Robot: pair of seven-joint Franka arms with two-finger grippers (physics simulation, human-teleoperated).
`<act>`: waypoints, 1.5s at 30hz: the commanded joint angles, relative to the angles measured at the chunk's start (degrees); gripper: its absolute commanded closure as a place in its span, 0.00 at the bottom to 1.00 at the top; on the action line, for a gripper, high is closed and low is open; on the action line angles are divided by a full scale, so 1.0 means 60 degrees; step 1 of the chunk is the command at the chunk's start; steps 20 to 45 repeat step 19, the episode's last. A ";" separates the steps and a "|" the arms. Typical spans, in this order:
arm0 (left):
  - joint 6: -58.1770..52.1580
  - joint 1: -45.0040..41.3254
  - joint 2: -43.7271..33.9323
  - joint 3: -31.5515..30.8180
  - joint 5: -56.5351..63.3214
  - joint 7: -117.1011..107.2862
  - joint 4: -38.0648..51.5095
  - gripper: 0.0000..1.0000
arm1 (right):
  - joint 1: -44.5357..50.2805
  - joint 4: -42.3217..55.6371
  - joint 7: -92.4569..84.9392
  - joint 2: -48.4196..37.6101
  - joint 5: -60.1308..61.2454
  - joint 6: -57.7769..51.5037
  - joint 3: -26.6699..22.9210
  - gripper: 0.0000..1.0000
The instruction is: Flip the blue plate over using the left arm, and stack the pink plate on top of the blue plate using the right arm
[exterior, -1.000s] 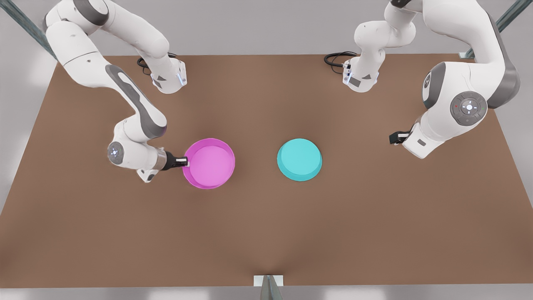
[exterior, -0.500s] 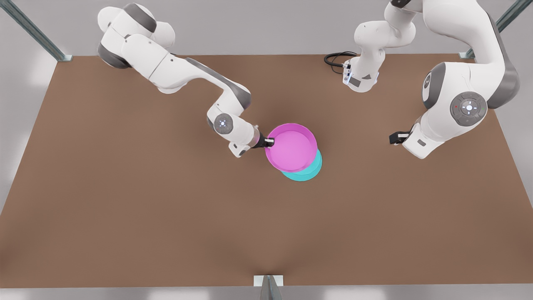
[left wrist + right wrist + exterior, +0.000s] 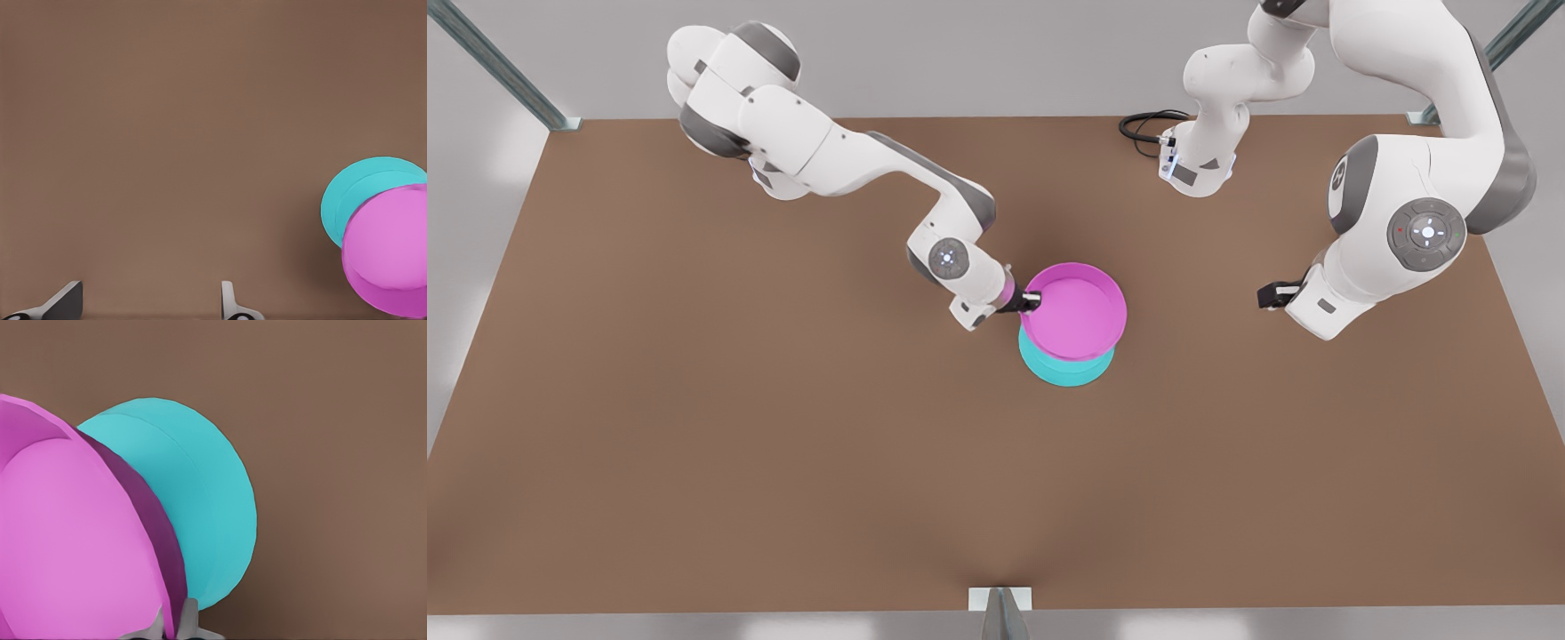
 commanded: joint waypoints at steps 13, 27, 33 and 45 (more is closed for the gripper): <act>0.0000 0.0000 -0.0001 -0.0001 0.0001 0.0000 0.0000 0.00 | -0.2355 0.3869 -0.1529 -0.2274 -0.0959 -0.7380 -0.0670 0.00; 0.0000 0.0000 -0.0001 -0.0001 0.0001 0.0000 0.0000 0.00 | -0.3325 0.3985 -0.8364 -0.4681 -0.0329 -1.0225 -0.4717 0.00; 0.0000 0.0000 -0.0001 -0.0001 0.0001 0.0000 0.0000 0.00 | -0.3325 0.3985 -0.8364 -0.4681 -0.0329 -1.0225 -0.4717 0.00; 0.0000 0.0000 -0.0001 -0.0001 0.0001 0.0000 0.0000 0.00 | -0.3325 0.3985 -0.8364 -0.4681 -0.0329 -1.0225 -0.4717 0.00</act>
